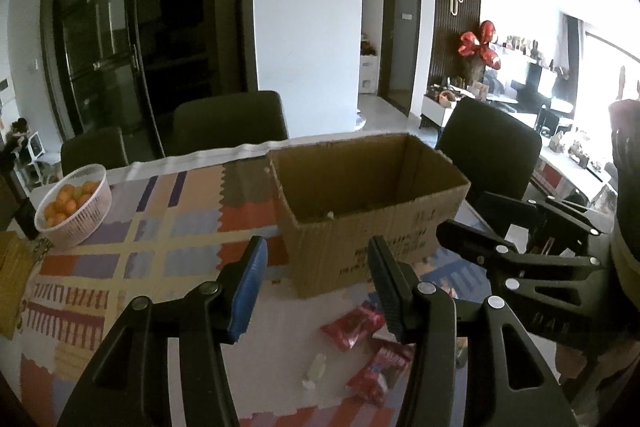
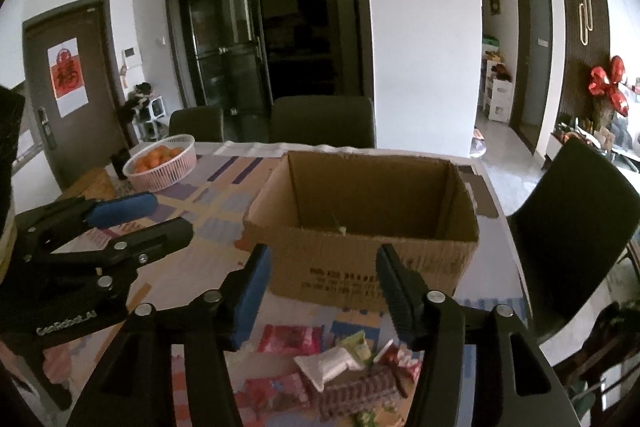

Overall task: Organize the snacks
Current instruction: 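Grasp the small clear candy with the left tool while the right tool grasps the white packet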

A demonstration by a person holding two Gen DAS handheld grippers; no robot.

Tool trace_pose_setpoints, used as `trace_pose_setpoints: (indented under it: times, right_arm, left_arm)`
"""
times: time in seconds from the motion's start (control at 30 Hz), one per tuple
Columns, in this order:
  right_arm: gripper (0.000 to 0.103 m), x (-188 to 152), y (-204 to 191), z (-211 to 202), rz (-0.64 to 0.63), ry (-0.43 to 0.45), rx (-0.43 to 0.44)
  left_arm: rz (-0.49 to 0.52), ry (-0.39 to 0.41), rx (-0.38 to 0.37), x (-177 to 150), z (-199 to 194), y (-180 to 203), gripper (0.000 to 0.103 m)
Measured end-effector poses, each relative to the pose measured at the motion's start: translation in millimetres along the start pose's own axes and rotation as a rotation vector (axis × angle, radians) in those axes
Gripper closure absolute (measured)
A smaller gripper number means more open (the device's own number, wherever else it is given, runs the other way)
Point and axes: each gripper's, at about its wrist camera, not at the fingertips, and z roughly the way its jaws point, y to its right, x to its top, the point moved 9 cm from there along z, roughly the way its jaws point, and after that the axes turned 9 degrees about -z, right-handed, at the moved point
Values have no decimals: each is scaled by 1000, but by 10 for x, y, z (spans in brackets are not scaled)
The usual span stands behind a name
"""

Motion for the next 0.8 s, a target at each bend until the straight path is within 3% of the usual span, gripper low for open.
trace_pose_setpoints:
  times: [0.3,0.8]
  right_arm:
    - [46,-409,-147,57,16,-80,11]
    - [46,-945,-157,365,75,-214,11]
  left_arm:
    - [-9,-41,24,-387,-15,-78,51]
    - [-65,-194,44,-1071,342,-256,51]
